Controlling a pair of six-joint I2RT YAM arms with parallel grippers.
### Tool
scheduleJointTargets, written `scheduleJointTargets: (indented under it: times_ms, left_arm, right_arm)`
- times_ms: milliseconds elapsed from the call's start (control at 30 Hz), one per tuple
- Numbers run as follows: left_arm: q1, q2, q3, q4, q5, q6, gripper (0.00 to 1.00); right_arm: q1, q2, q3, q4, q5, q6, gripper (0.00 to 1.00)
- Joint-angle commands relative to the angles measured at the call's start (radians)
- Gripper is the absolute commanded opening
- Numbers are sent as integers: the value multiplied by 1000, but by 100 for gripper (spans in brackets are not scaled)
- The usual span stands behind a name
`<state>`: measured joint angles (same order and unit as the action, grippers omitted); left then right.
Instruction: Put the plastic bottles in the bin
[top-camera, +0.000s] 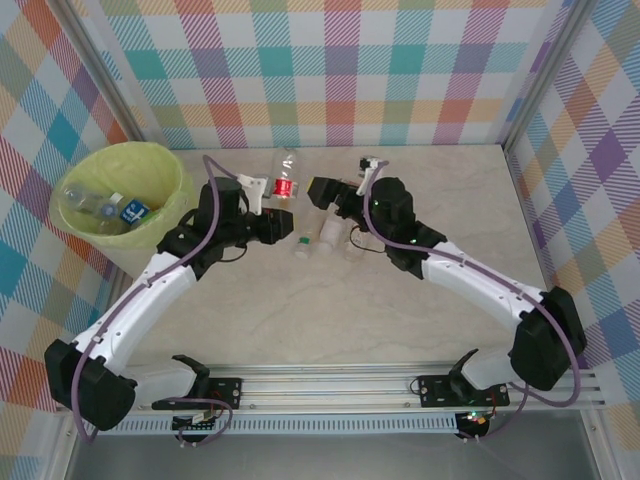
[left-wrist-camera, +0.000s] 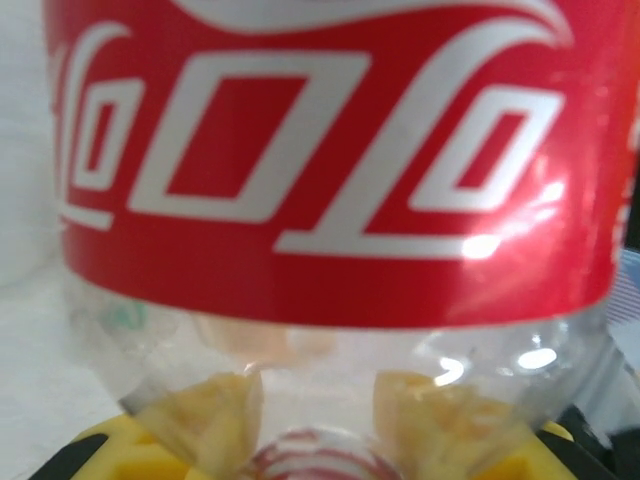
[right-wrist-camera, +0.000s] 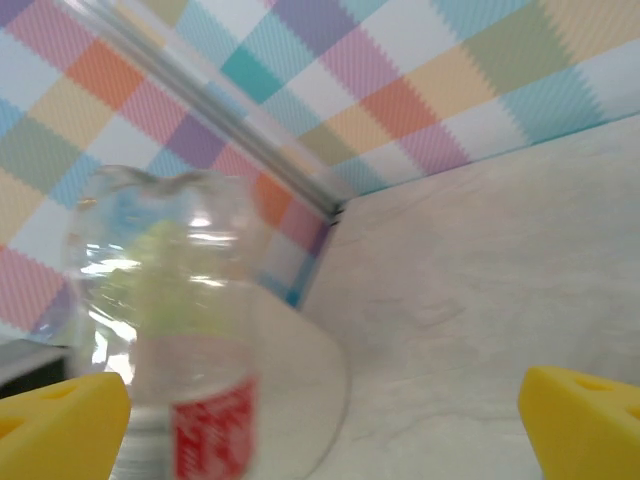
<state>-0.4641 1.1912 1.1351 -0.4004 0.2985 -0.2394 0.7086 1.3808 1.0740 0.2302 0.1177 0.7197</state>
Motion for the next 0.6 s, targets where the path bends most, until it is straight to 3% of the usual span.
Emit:
scheduleJointTargets:
  times_ms: [0, 100, 267, 433, 500, 567]
  left_arm:
    - [2, -42, 115, -69, -202, 32, 0]
    - [2, -49, 169, -91, -395, 37, 0]
    - [4, -46, 267, -116, -698, 102, 0]
    - [33, -4, 364, -185, -1072, 126, 0]
    - [71, 17, 404, -240, -1163, 98, 0]
    - [126, 39, 454, -332, -1173, 45, 0]
  right_arm:
    - [-19, -69, -37, -175, 218, -52, 100]
    - [-38, -103, -76, -237, 279, -39, 100]
    - [-49, -145, -141, -236, 287, -31, 100]
    - [-53, -148, -147, -244, 289, -37, 100]
    - [-52, -144, -143, -243, 285, -45, 100]
    - [-53, -141, -140, -243, 282, -52, 100]
